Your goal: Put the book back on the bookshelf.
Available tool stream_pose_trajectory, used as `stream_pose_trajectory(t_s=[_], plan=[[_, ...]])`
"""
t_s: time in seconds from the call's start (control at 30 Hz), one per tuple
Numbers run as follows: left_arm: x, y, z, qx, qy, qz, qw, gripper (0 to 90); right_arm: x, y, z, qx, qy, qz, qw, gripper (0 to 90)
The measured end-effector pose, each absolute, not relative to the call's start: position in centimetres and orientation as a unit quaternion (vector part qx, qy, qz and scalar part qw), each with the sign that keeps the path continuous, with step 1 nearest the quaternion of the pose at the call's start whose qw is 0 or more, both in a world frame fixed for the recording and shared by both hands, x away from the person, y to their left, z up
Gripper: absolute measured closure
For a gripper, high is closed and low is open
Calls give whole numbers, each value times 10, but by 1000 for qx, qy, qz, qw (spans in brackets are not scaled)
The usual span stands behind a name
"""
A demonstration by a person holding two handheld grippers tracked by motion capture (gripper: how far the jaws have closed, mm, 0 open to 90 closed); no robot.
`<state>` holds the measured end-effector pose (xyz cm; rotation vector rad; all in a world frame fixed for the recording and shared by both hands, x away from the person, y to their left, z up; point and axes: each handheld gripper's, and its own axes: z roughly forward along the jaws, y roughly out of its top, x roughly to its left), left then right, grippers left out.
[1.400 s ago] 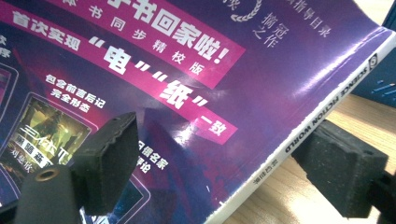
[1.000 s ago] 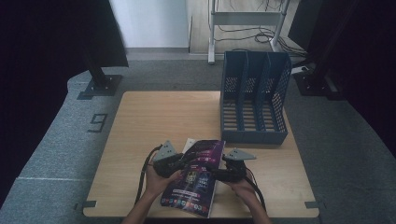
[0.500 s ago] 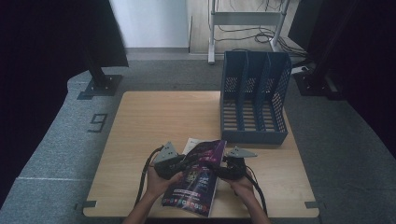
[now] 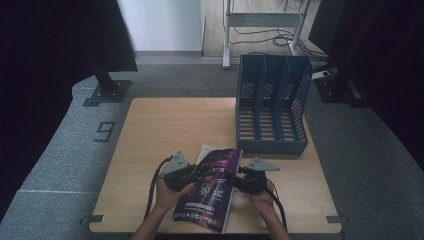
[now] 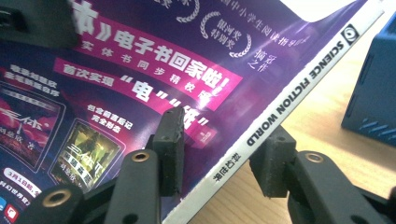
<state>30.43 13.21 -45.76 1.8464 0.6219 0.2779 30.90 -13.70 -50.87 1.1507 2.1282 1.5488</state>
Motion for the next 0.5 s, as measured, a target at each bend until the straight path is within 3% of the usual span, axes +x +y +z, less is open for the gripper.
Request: stream_pose_trajectory(t_s=[0.27, 0.5], plan=[[305, 136, -457, 772, 268, 123, 563, 869, 300, -134, -499, 373, 738, 532, 182, 605], [305, 137, -456, 768, 268, 123, 568, 867, 297, -135, -496, 365, 736, 537, 192, 614]])
